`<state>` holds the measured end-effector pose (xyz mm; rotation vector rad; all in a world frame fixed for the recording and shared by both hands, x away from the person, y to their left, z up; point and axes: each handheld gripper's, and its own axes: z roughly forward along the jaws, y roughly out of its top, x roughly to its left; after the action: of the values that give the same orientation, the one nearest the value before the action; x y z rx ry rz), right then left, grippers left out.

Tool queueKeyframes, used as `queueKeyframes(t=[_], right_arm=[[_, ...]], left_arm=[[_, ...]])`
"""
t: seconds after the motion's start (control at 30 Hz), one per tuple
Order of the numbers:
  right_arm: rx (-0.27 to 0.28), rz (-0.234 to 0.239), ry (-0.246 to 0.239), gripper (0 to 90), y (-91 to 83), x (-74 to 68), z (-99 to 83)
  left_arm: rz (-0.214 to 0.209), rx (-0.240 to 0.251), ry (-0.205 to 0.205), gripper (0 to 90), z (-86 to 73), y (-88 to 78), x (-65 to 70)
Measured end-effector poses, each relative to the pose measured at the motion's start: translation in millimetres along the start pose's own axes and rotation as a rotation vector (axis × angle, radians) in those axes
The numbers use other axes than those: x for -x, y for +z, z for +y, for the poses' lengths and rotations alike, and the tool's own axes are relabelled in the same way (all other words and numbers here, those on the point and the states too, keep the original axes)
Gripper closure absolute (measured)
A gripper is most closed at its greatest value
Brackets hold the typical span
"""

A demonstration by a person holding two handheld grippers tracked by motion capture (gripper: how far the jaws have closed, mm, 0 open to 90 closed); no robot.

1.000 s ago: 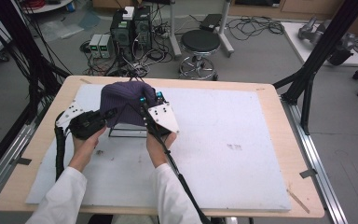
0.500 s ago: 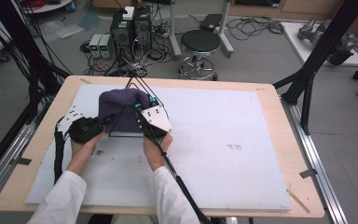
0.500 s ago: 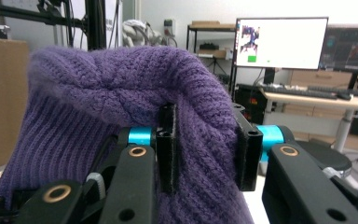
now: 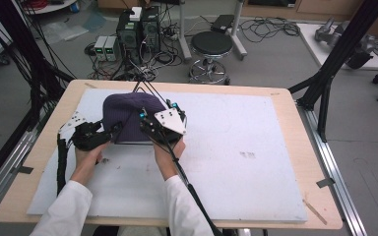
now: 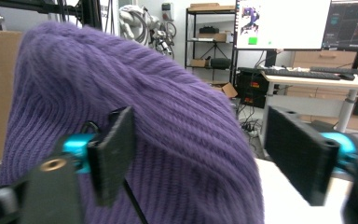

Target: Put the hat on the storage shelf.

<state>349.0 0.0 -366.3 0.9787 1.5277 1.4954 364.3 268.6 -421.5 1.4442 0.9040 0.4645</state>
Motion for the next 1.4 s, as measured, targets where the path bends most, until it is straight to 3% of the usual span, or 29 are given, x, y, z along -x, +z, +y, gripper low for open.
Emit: queueKeyframes(t=[0.1, 0.2, 0.27, 0.47, 0.73, 0.97, 1.2, 1.4], right_arm=[[0.019, -0.003, -0.002, 12.2, -2.3, 0.4, 2.0], [0.051, -0.003, 0.006, 11.8, -5.2, 1.5, 4.5], [0.08, -0.004, 0.01, 11.8, -7.1, 3.4, 6.6], [0.157, -0.046, 0.052, 11.7, -15.9, 14.7, 14.6], [0.222, -0.109, 0.013, 11.7, -37.8, 39.2, 26.7], [0.273, -0.186, -0.007, 11.7, -64.3, 68.4, 31.0], [0.262, -0.23, 0.0, 11.5, -92.6, 104.1, 25.4], [0.241, -0.275, 0.001, 11.5, -116.4, 131.9, 8.8]], left_arm=[[0.038, 0.044, 0.029, 28.4, 3.0, -3.2, 4.9], [0.096, 0.129, 0.066, 22.0, 6.5, -9.3, 10.4], [0.111, 0.175, 0.08, 19.4, 9.2, -13.2, 13.3], [0.161, 0.262, 0.124, 17.0, 16.2, -22.4, 22.5], [0.254, 0.353, 0.245, 16.9, 25.4, -33.4, 40.0], [0.271, 0.404, 0.251, 17.0, 33.1, -34.9, 50.5], [0.301, 0.416, 0.247, 17.0, 30.7, -36.4, 57.9], [0.332, 0.437, 0.249, 17.0, 29.5, -46.8, 58.9]])
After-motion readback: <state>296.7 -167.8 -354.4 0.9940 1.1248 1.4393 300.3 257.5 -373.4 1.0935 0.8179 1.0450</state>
